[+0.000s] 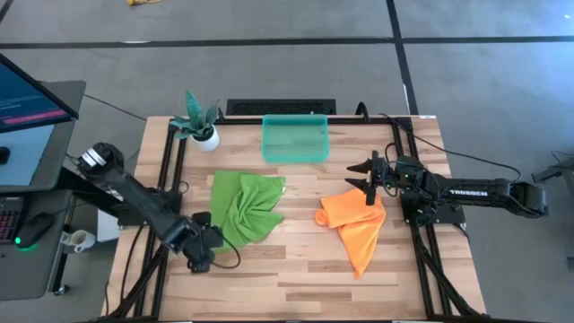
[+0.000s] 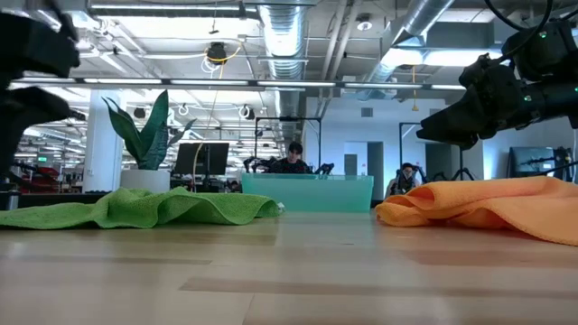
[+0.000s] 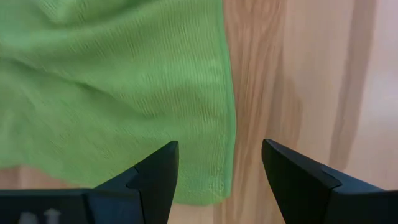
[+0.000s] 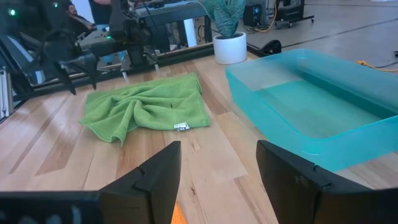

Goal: Roll towel into tight, uniform cylinder
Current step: Roll the green microfiber towel

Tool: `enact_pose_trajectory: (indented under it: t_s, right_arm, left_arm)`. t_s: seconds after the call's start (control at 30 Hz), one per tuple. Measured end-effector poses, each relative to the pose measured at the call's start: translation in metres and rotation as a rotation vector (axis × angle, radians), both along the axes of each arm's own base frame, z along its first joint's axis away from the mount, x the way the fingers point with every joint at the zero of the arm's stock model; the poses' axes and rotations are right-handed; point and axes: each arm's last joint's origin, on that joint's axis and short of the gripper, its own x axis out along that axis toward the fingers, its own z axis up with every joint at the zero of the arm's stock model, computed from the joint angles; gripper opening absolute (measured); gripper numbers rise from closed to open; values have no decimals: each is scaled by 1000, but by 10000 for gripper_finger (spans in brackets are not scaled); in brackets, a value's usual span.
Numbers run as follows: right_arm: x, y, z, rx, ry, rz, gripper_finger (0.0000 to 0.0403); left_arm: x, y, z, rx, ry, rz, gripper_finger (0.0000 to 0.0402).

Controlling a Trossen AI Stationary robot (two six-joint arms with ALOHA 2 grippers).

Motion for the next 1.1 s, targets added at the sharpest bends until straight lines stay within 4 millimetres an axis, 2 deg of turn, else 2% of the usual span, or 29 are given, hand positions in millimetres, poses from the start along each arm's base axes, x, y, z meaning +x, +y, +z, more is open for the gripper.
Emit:
enact_pose_trajectory:
  t_s: [0.23, 0.8, 0.93, 1.1]
  right_arm:
    - [0, 0, 0, 0, 0, 0, 230]
    - [0, 0, -2, 8, 21, 0, 230]
    - [-1, 0, -3, 10, 26, 0, 230]
    - [-1, 0, -3, 10, 27, 0, 230]
  left_arm:
    - [-6, -12, -14, 33, 46, 41, 222]
    - [-5, -13, -34, 186, 87, 69, 218]
    - [-3, -15, -33, 180, 82, 57, 177]
    - [0, -19, -29, 163, 66, 28, 80]
